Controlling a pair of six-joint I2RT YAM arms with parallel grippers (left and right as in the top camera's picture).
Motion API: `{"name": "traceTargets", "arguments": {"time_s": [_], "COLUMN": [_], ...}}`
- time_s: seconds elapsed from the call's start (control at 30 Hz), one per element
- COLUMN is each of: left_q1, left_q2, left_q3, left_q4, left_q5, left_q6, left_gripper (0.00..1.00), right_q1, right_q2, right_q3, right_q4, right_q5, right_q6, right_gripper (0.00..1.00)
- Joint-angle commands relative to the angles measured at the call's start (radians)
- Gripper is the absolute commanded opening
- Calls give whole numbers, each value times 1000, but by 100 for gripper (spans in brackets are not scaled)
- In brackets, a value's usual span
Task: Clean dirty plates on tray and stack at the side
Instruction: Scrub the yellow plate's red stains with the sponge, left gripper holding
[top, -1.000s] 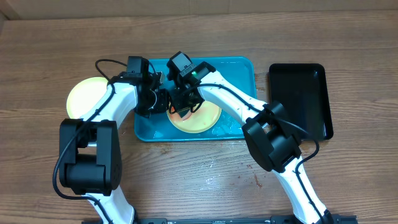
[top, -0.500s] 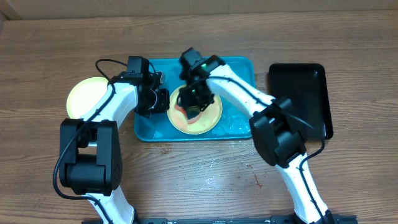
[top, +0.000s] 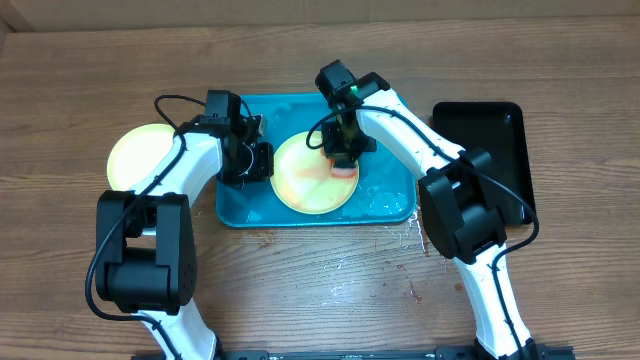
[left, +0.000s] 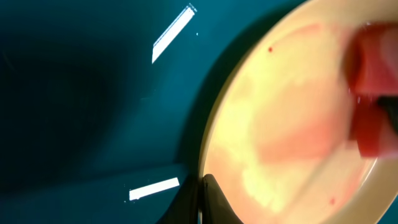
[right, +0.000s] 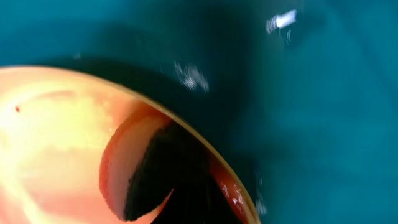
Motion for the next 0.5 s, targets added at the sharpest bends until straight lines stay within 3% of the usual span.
{"name": "traceTargets", "arguments": {"time_s": [0.0, 0.2, 0.47], "left_q1": [19, 19, 19], "left_q2": [-35, -35, -35], "left_q3": [23, 23, 23], "left_q4": [-7, -7, -8], "left_q5": [-11, -10, -10], "left_q6": [11, -9, -15], "left_gripper": [4, 4, 4], "right_q1": [5, 63, 106], "right_q2": [-4, -4, -4], "right_q3": [7, 6, 6], "right_q4": [50, 85, -6], "right_q5": [36, -256, -392], "right_q6": [-90, -199, -200], "right_gripper": [4, 4, 4]}}
